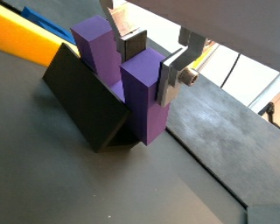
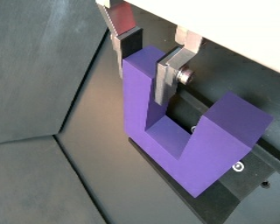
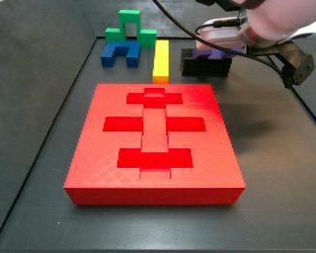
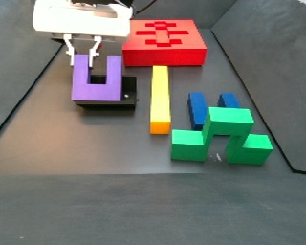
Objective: Pick up the purple object. Move up. Place the purple object on the fixture. Regrasp the purple object. Move to above the board. Insert the purple object.
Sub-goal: Regrasp the purple object.
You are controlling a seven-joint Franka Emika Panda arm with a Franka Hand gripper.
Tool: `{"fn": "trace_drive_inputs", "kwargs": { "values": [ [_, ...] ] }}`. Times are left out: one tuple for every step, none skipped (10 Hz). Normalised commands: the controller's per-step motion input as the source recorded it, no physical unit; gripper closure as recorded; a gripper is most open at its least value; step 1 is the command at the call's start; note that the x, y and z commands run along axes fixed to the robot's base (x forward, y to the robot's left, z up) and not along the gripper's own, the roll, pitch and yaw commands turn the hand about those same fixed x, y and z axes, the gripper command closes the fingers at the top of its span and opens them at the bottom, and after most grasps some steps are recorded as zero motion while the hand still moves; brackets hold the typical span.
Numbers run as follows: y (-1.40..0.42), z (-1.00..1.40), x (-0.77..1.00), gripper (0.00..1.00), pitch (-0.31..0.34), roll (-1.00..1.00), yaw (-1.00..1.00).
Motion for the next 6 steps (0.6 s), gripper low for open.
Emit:
{"fn": "trace_drive_inputs", "kwargs": {
  "values": [
    [0.0, 0.0, 0.0, 1.0, 0.0, 0.0, 0.0],
    [0.0, 0.0, 0.0, 1.0, 0.0, 0.0, 0.0],
    [0.0, 0.0, 0.0, 1.0, 0.0, 0.0, 0.0],
    [0.0, 0.0, 0.0, 1.0, 0.0, 0.0, 0.0],
    [0.0, 0.0, 0.0, 1.0, 0.0, 0.0, 0.0],
    [0.0, 0.0, 0.0, 1.0, 0.0, 0.0, 0.0]
  ]
}}
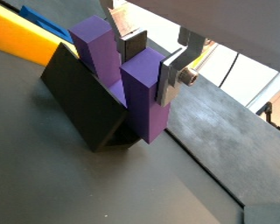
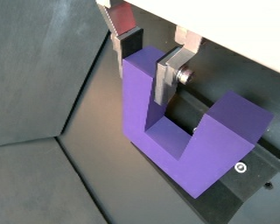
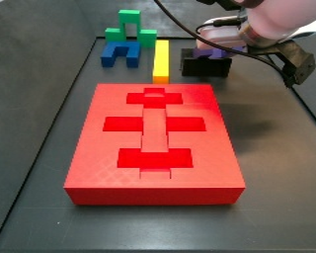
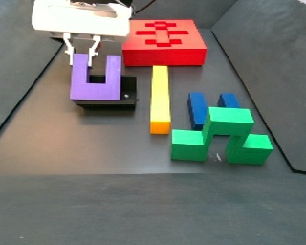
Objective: Pick up the purple object. Move up. Place the purple object on the fixture. Regrasp the purple object. Move to above the board. Insert the purple object.
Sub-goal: Regrasp the purple object, then move to above the board.
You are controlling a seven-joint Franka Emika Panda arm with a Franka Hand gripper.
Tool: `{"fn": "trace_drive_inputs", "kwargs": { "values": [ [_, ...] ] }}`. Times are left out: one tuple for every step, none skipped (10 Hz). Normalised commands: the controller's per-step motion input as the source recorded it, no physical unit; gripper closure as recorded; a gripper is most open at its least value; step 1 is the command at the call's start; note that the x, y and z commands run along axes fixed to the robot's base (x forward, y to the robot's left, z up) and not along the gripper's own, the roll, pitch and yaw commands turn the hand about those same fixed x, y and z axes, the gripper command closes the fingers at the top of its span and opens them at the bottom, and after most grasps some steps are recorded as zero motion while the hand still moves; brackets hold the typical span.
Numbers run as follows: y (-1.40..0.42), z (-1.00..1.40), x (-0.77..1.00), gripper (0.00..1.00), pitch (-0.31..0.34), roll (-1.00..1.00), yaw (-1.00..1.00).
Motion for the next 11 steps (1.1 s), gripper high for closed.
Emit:
{"fn": "trace_drive_inputs", "kwargs": {
  "values": [
    [0.0, 0.0, 0.0, 1.0, 0.0, 0.0, 0.0],
    [0.0, 0.0, 0.0, 1.0, 0.0, 0.0, 0.0],
    [0.0, 0.0, 0.0, 1.0, 0.0, 0.0, 0.0],
    [0.0, 1.4, 0.0, 1.0, 0.0, 0.0, 0.0],
    [-0.01, 1.4, -0.01, 1.0, 0.0, -0.01, -0.06],
    [0.0, 1.4, -0.04, 1.0, -0.007, -0.06, -0.09],
    [0.02, 1.4, -0.04, 1.0, -0.004, -0.04, -0.06],
    [0.0, 1.4, -0.03, 1.0, 0.038, -0.04, -0.05],
    [0.0, 1.4, -0.03, 1.0, 0.055, -0.01, -0.04],
    [0.01, 1.4, -0.03, 1.0, 0.064, -0.01, -0.03],
    [-0.01, 0.65, 0.0, 1.0, 0.079, -0.01, -0.01]
  ]
}}
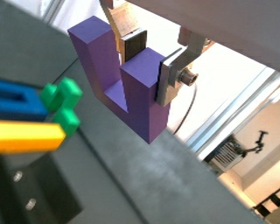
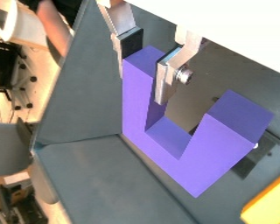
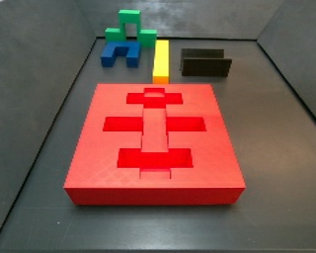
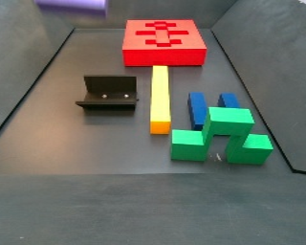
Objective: Pick up the purple object. Move up. Place the purple object on the fixture. Regrasp the purple object. Move to above the board. Insert the purple object.
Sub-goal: Move to above the board.
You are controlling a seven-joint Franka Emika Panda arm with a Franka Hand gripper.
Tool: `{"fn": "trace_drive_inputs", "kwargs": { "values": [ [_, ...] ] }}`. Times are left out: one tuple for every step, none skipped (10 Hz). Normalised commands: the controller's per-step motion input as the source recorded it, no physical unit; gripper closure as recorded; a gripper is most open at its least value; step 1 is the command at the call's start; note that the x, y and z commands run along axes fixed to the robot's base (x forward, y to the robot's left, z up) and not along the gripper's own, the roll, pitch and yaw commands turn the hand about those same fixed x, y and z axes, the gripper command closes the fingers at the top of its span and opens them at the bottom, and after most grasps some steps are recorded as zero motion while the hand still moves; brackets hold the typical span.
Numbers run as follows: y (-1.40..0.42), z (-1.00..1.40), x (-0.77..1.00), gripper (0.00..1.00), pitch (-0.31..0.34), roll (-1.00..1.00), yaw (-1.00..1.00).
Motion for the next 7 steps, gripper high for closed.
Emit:
{"fn": "trace_drive_inputs", "kwargs": {
  "values": [
    [-0.01, 0.41, 0.02, 1.0, 0.091, 0.0, 0.0],
    [-0.01, 0.17, 0.04, 1.0, 0.103, 0.01, 0.02],
    [-1.35, 0.29, -1.4, 1.0, 0.144, -1.0, -0.15],
    [-1.33, 0.27, -1.4, 1.0, 0.132, -1.0, -0.14],
    [-1.2, 0.25, -1.4, 1.0, 0.093, -1.0, -0.12],
    [-1.17, 0.23, -1.4, 1.0, 0.087, -1.0, -0.12],
    [-1.17, 0.23, -1.4, 1.0, 0.094, -1.0, -0.11]
  ]
}}
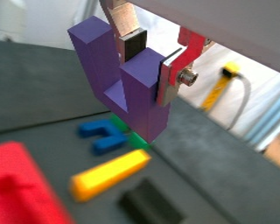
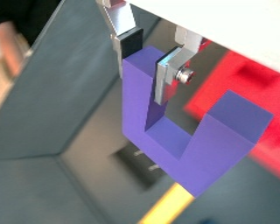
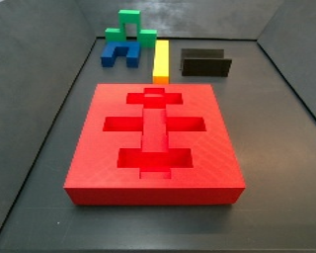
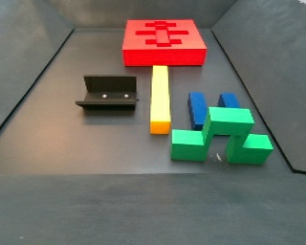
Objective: Pick up the purple object. Move up. Place the purple object on the fixture. Regrasp the purple object. Move to above the board. Insert the purple object.
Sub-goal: Move to above the board, then insert the purple object.
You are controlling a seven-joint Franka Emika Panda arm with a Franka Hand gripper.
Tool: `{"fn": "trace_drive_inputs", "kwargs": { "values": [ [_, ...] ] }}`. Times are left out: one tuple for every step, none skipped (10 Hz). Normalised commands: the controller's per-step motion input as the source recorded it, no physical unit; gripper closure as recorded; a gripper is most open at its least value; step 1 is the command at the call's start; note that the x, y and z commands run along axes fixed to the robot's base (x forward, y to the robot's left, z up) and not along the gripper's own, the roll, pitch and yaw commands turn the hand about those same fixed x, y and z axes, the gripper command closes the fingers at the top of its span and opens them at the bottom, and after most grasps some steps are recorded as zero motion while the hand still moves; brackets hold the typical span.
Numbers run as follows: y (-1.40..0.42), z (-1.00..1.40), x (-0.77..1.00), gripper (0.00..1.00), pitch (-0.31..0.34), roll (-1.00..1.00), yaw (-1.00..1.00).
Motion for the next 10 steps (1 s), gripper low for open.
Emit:
{"fn": "trace_drive_inputs", "kwargs": {
  "values": [
    [-1.16, 0.23, -1.4, 1.0, 0.103, -1.0, -0.1],
    [-1.14, 0.22, -1.4, 1.0, 0.108, -1.0, -0.1],
    [-0.4, 0.08, -0.53, 1.0, 0.105, -1.0, -0.09],
    [-0.11, 0.02, -0.2, 1.0, 0.109, -1.0, -0.08],
    [0.02, -0.01, -0.01, 1.0, 0.117, -1.0, -0.06],
    [0.0, 0.0, -0.02, 1.0, 0.109, -1.0, -0.06],
    [0.01, 0.0, -0.08, 1.0, 0.016, -0.6, -0.02],
    [0.03, -0.01, -0.07, 1.0, -0.017, -0.47, -0.02],
    [0.02, 0.0, -0.06, 1.0, -0.039, -0.28, -0.01],
    [-0.04, -0.02, 0.0, 1.0, 0.0, 0.0, 0.0]
  ]
}}
